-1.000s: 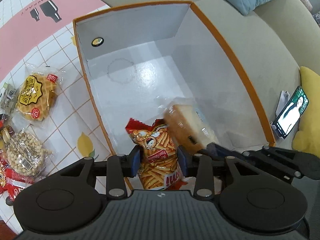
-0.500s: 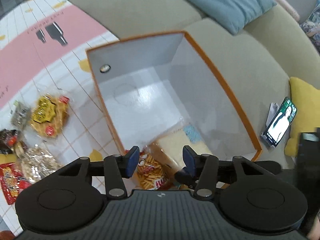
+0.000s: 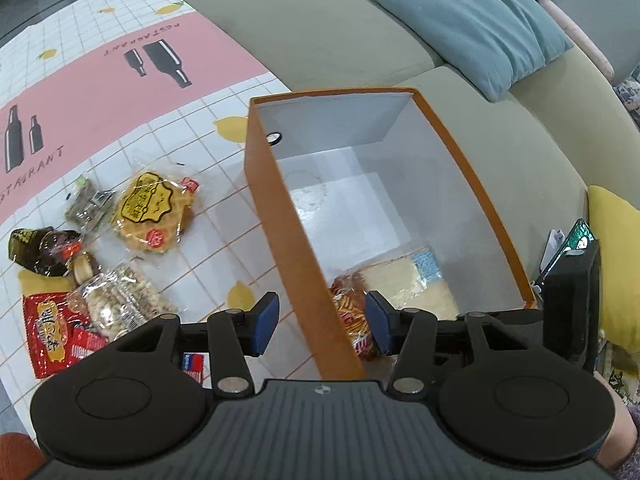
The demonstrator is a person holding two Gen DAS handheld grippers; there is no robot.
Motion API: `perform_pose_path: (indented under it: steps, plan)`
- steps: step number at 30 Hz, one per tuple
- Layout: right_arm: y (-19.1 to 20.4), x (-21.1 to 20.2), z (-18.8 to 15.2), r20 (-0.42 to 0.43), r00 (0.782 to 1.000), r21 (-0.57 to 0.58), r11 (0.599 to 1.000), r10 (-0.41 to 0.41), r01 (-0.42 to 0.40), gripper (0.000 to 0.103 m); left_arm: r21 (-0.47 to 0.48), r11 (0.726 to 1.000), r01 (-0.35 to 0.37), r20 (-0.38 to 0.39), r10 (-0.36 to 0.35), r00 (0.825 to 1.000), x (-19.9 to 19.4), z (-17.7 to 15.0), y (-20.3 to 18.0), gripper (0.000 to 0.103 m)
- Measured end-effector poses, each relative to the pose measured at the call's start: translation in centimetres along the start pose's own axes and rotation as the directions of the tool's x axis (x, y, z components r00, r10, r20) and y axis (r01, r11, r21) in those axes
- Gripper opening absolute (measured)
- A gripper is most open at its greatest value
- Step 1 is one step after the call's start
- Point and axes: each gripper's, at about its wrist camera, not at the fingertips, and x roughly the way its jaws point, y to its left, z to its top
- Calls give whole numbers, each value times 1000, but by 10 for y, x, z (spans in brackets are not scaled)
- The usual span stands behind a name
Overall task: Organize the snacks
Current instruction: 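Lower both snacks into the box and open both tools, then grasp the red sausage stick with the right tool while the left tool grasps the dark sausage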
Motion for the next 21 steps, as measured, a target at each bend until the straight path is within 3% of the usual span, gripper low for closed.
perform_pose_path:
  steps: [6, 9, 15, 21]
  plan:
    - [22, -28, -7, 115, 989, -50, 994, -94, 100, 23, 8, 1000, -25, 40, 25, 999, -18, -11, 10, 59]
    - [35, -47, -13, 192, 976, -64, 991, -107, 121, 24, 9, 1000, -29, 64, 28, 998, -30, -19, 16, 59]
    - [69, -73, -22, 332, 938, -68, 989, -104, 134, 25, -28, 999, -29, 97, 32, 995, -49, -40, 37, 59]
    - [114, -81, -34, 417, 908, -131, 985, -50, 114, 25, -45, 994, -101, 146, 106, 984, -64, -64, 61, 59]
